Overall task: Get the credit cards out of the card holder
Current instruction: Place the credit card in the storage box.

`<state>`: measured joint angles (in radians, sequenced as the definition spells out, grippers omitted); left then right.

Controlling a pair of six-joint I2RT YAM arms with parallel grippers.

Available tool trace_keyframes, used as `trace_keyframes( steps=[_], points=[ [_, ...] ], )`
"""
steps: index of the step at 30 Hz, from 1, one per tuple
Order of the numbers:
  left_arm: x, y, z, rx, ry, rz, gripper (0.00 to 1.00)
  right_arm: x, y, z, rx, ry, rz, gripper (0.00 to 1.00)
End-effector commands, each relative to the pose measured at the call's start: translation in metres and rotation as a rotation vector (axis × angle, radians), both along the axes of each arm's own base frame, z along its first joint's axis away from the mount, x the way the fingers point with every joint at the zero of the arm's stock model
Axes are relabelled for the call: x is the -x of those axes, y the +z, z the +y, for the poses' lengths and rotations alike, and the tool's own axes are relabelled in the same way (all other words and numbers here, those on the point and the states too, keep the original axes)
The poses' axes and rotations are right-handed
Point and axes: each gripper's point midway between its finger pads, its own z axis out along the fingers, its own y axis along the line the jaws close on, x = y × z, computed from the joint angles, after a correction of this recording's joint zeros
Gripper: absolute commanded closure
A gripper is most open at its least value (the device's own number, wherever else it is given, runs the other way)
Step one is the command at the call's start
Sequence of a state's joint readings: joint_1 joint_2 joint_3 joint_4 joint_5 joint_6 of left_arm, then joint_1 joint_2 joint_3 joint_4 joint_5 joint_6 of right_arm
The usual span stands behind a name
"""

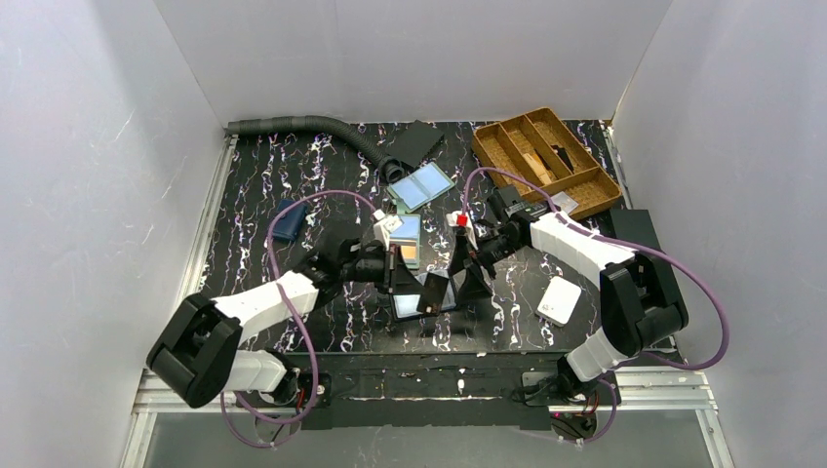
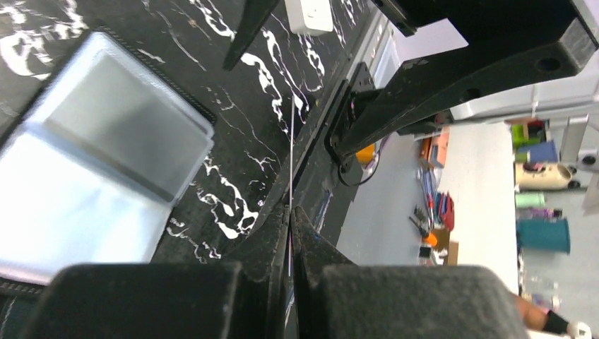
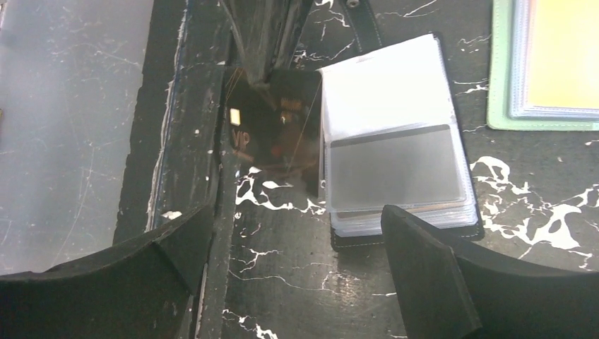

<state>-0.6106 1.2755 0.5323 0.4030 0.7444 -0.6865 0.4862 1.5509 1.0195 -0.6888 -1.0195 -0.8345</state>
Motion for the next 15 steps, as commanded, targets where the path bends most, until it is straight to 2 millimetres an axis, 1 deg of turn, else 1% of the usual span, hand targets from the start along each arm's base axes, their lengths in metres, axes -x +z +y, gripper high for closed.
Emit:
trace_keyframes(
  steps=[1, 3, 5, 8, 10, 13, 14, 15],
  points=[
    [0.025, -0.002, -0.012, -0.059, -0.188, 0.002, 1.00, 0.009, 0.016, 0.001, -0.052, 0.054, 0.003, 0.02],
    [0.026, -0.006, -0.015, -0.089, -0.215, -0.001, 1.00, 0.013, 0.018, 0.002, -0.064, 0.065, 0.034, 0.03],
    [0.025, -0.005, -0.019, -0.104, -0.236, -0.008, 1.00, 0.016, 0.018, 0.004, -0.075, 0.064, 0.076, 0.04],
    [0.021, -0.005, -0.021, -0.148, -0.256, -0.025, 1.00, 0.021, 0.015, 0.008, -0.073, 0.066, 0.143, 0.10],
    [0.019, 0.000, -0.025, -0.141, -0.263, -0.036, 1.00, 0.025, 0.012, 0.013, -0.067, 0.075, 0.191, 0.19],
    [0.016, 0.005, -0.027, -0.136, -0.266, -0.052, 1.00, 0.031, 0.007, 0.019, -0.044, 0.096, 0.240, 0.37],
    [0.016, 0.006, -0.027, -0.136, -0.265, -0.055, 1.00, 0.031, 0.008, 0.020, -0.044, 0.098, 0.252, 0.46],
    [0.015, 0.006, -0.027, -0.136, -0.266, -0.061, 1.00, 0.031, 0.010, 0.021, -0.050, 0.100, 0.263, 0.59]
  ],
)
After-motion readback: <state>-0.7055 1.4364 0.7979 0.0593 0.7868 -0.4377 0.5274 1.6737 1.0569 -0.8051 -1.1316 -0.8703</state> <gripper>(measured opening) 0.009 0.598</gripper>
